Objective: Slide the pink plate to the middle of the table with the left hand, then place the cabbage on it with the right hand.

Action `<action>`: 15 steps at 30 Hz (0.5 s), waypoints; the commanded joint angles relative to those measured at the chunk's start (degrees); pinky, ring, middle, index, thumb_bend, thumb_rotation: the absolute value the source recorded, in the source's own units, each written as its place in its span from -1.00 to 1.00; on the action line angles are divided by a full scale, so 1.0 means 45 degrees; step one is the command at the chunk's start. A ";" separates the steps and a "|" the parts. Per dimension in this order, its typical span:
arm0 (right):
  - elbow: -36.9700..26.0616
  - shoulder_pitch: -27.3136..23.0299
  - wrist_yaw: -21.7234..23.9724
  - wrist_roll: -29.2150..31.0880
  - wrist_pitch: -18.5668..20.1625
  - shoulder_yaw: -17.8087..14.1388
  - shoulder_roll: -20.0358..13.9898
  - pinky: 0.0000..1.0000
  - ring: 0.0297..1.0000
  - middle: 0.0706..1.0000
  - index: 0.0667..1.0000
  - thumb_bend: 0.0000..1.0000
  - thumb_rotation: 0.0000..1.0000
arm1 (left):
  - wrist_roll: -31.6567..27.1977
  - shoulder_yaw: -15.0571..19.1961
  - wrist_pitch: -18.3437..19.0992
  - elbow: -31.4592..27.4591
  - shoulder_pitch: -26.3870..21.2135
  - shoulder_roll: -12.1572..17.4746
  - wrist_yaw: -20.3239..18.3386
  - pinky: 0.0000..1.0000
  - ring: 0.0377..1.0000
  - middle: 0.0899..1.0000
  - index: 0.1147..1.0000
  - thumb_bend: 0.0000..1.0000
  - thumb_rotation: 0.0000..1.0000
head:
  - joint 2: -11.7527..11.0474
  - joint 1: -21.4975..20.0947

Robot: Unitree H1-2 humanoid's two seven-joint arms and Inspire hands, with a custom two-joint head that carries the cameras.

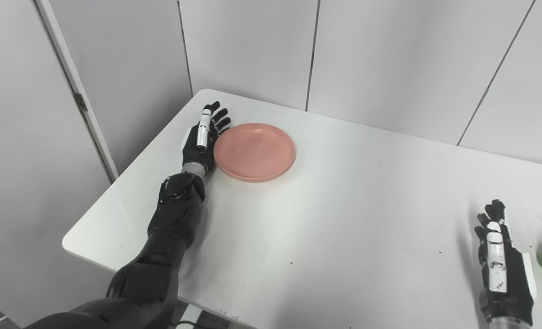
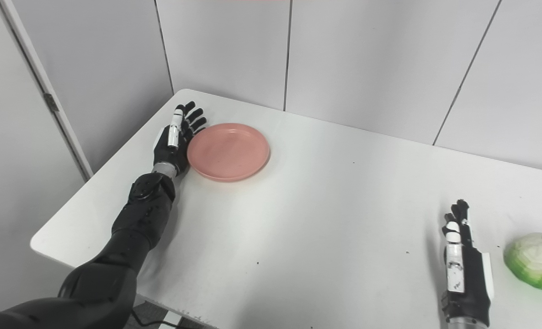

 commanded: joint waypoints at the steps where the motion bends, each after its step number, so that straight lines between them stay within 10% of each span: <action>1: 0.0180 0.0526 -0.0128 -0.0144 -0.0015 0.0033 0.0157 1.00 0.95 0.97 1.00 -0.82 1.00 | 0.0058 -0.0193 0.1172 0.0259 0.0374 -0.0403 0.0072 0.71 0.76 0.75 0.73 -0.25 1.00 | 0.0002 -0.0045; 15: -0.0103 0.0643 -0.0362 -0.0497 0.0370 0.0209 0.0342 1.00 0.94 0.96 0.98 -0.72 1.00 | 0.0095 -0.0850 0.1439 0.0339 -0.0178 -0.1287 -0.0216 0.71 0.76 0.76 0.74 -0.25 1.00 | 0.0144 -0.0885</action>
